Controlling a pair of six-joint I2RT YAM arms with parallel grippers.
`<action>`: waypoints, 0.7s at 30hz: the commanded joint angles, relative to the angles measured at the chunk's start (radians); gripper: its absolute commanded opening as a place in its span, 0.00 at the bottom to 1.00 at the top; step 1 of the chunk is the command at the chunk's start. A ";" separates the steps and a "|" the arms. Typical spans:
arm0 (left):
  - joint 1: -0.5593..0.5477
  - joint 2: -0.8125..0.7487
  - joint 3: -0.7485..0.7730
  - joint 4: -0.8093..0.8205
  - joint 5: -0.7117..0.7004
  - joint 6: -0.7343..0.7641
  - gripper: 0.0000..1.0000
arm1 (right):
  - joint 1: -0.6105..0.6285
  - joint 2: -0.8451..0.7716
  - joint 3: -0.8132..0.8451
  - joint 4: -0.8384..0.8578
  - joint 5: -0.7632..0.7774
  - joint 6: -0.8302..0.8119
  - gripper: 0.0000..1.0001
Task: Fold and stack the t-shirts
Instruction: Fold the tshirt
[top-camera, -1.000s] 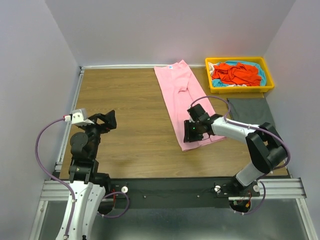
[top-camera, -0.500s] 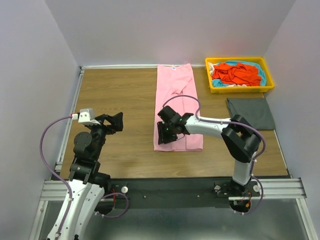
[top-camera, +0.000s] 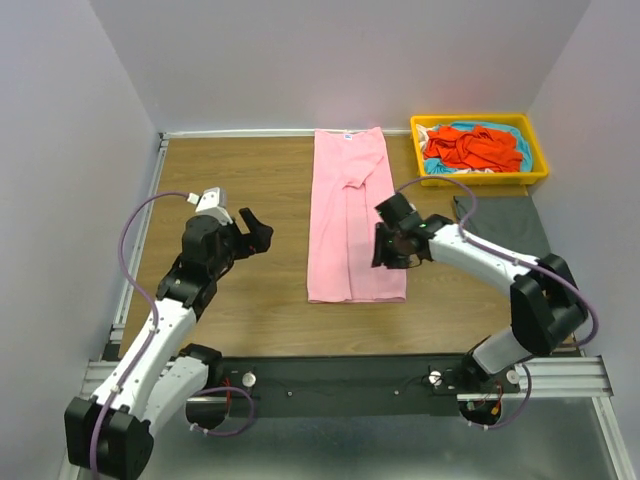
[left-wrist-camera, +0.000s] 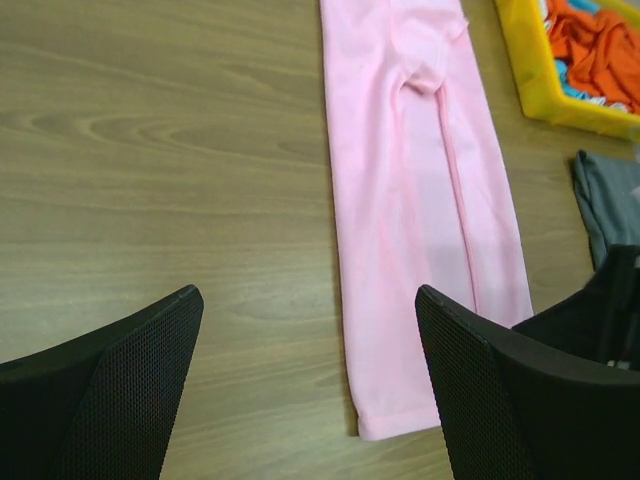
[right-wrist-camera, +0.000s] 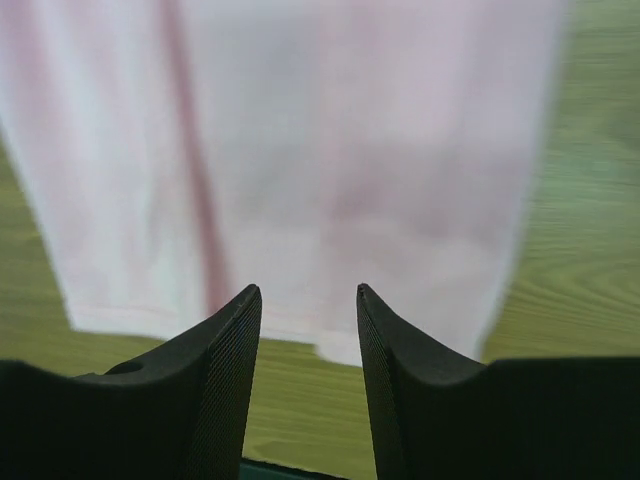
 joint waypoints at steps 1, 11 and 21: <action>-0.017 0.096 0.069 -0.100 0.064 -0.067 0.94 | -0.120 -0.102 -0.106 -0.093 0.010 -0.032 0.51; -0.184 0.402 0.170 -0.193 -0.033 -0.123 0.93 | -0.199 -0.157 -0.240 -0.091 0.030 -0.067 0.47; -0.310 0.527 0.181 -0.239 -0.086 -0.148 0.89 | -0.208 -0.141 -0.295 -0.038 0.034 -0.084 0.44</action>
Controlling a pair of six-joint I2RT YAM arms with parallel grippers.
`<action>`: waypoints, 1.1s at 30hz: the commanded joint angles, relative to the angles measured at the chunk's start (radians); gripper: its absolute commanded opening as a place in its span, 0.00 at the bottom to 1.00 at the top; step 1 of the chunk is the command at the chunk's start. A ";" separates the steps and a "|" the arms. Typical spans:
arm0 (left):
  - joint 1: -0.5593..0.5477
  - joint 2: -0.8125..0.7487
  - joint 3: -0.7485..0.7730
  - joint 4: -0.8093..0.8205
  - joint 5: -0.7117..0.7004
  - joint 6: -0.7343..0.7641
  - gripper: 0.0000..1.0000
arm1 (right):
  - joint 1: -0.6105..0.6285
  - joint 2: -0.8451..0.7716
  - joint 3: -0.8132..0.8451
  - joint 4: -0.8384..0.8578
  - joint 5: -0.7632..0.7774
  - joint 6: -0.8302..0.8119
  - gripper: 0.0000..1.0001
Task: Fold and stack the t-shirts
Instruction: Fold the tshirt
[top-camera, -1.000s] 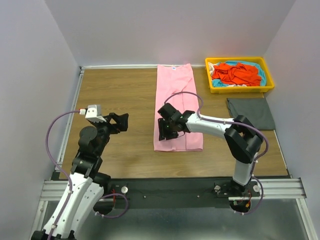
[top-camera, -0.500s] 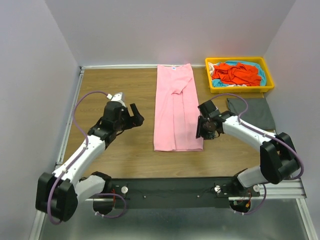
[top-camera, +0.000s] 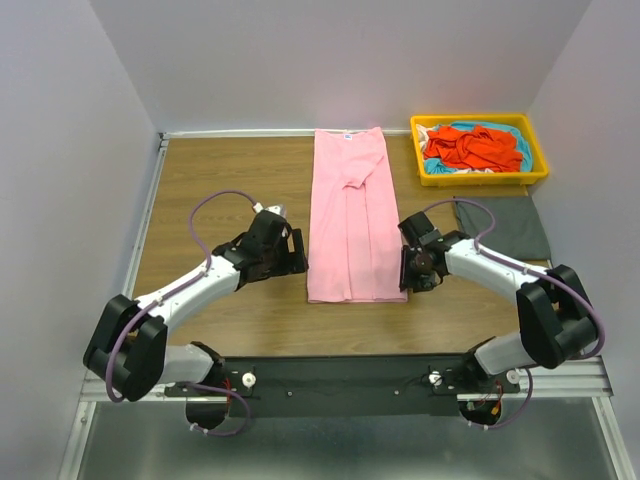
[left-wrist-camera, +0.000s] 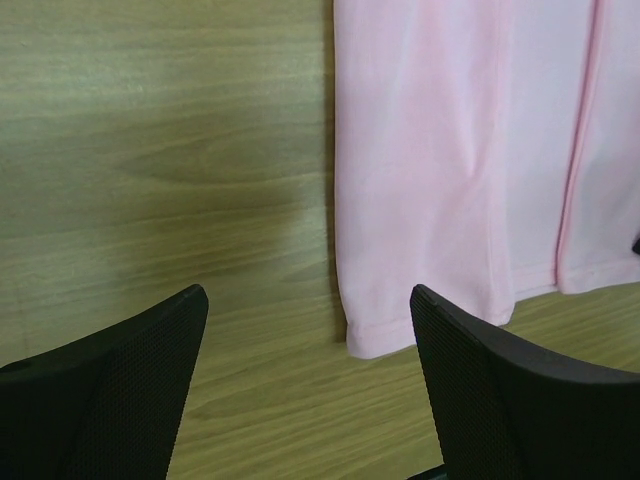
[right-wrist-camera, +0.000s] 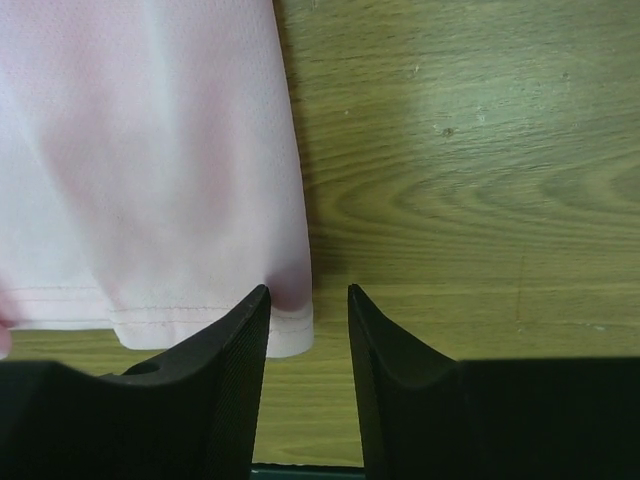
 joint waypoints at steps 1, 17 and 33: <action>-0.036 0.033 0.025 -0.043 -0.049 -0.021 0.89 | -0.006 0.007 -0.042 0.037 0.007 -0.015 0.43; -0.118 0.092 0.027 -0.117 -0.083 -0.069 0.86 | -0.006 0.078 -0.088 0.000 -0.073 -0.061 0.36; -0.234 0.244 0.152 -0.217 -0.159 -0.101 0.70 | -0.006 0.124 -0.063 -0.023 -0.029 -0.084 0.01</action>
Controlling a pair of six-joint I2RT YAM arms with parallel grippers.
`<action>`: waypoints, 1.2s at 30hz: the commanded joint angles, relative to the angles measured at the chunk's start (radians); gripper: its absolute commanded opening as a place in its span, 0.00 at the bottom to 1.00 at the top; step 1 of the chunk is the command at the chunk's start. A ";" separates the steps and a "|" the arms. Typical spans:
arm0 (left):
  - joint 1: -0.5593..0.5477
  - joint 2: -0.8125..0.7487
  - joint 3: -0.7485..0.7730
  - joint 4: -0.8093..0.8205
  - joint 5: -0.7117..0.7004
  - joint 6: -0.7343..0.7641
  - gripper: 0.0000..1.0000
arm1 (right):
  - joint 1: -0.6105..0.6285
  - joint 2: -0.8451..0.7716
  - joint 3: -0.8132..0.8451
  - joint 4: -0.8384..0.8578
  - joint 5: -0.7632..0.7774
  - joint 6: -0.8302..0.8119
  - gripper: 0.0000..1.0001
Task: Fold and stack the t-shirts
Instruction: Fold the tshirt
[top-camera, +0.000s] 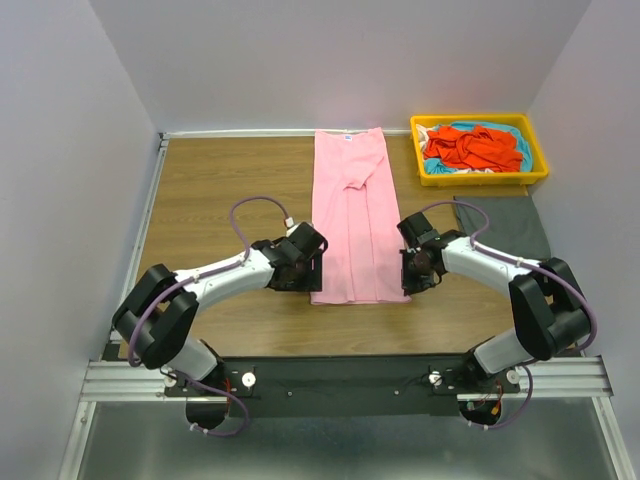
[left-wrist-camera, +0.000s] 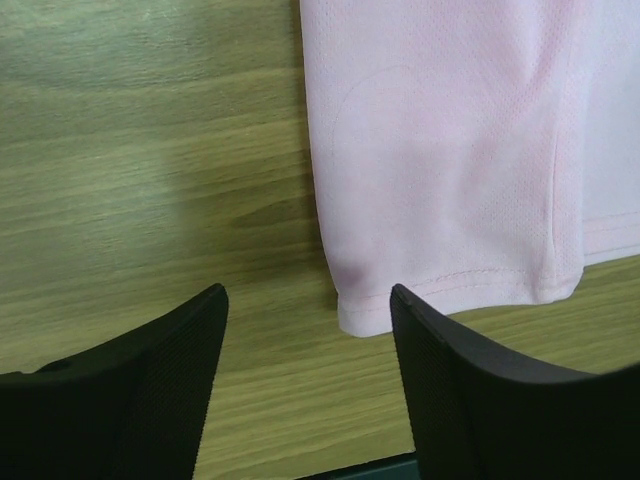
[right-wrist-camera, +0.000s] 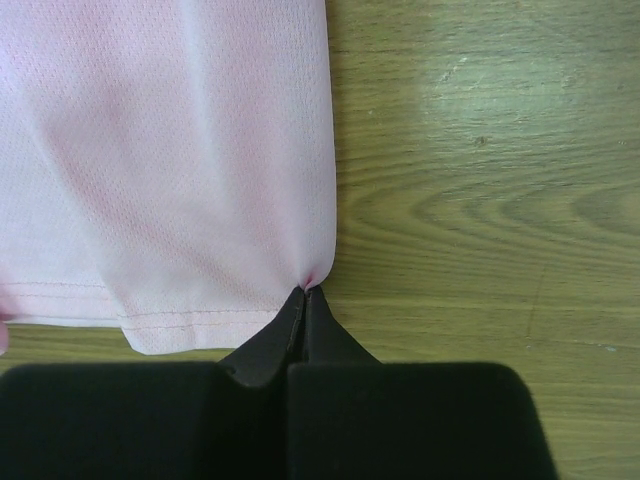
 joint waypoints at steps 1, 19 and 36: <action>-0.019 0.042 0.034 -0.042 -0.058 -0.020 0.68 | 0.002 0.069 -0.058 -0.040 0.027 -0.019 0.01; -0.080 0.178 0.094 -0.100 -0.105 -0.038 0.49 | 0.002 0.057 -0.078 -0.004 0.007 -0.019 0.01; -0.135 0.165 0.060 -0.134 -0.092 -0.067 0.10 | 0.002 0.019 -0.096 -0.004 -0.106 -0.001 0.01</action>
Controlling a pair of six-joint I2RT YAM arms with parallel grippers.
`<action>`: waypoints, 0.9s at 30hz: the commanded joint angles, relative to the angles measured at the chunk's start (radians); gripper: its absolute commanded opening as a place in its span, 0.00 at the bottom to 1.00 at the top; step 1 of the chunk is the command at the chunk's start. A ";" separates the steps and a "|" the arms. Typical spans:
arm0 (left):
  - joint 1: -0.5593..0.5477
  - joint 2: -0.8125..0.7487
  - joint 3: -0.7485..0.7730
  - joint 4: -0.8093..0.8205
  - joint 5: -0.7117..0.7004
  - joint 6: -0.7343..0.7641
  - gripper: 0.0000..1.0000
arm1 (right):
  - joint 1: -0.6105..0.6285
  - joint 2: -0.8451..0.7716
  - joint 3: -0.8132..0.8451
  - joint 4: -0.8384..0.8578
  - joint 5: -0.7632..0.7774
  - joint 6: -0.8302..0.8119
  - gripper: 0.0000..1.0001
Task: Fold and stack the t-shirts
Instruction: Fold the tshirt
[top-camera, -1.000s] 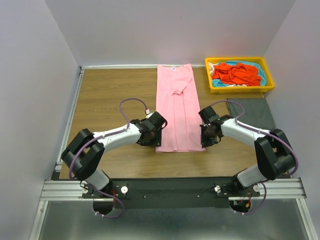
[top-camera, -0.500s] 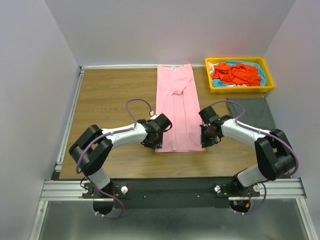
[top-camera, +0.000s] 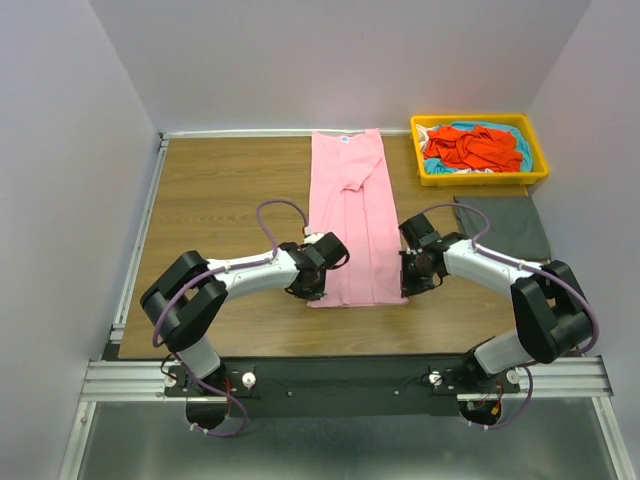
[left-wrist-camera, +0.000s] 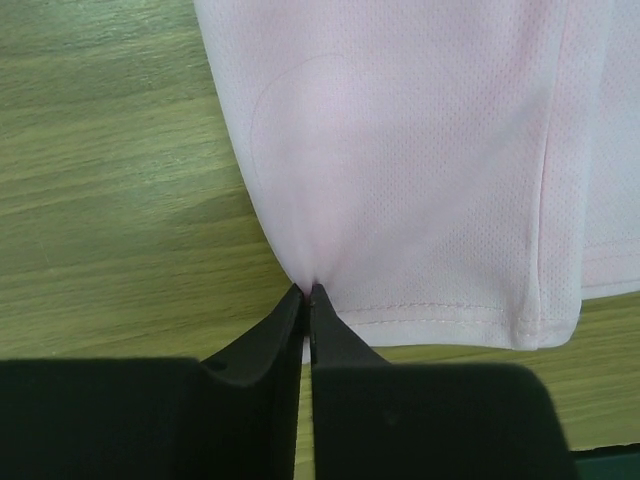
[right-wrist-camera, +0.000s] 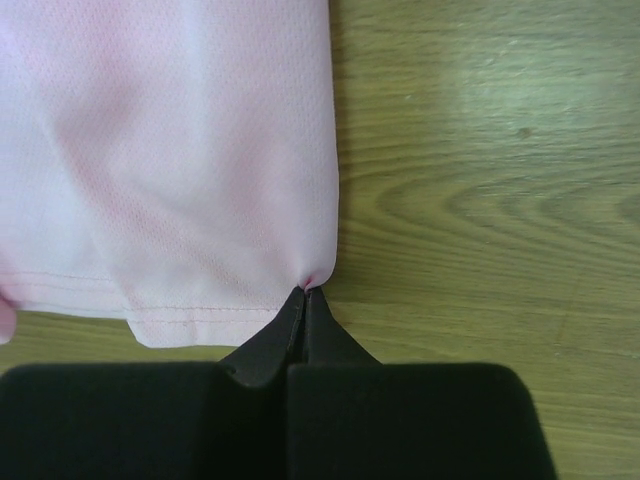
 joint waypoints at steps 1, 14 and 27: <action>-0.023 0.001 -0.035 -0.062 -0.011 -0.020 0.05 | 0.005 0.032 -0.078 -0.031 -0.069 0.006 0.01; -0.163 -0.210 -0.110 -0.191 0.086 -0.129 0.00 | 0.109 -0.135 -0.124 -0.227 -0.161 0.098 0.01; 0.101 -0.263 0.068 -0.064 0.074 0.090 0.00 | 0.060 -0.002 0.320 -0.329 0.052 -0.007 0.01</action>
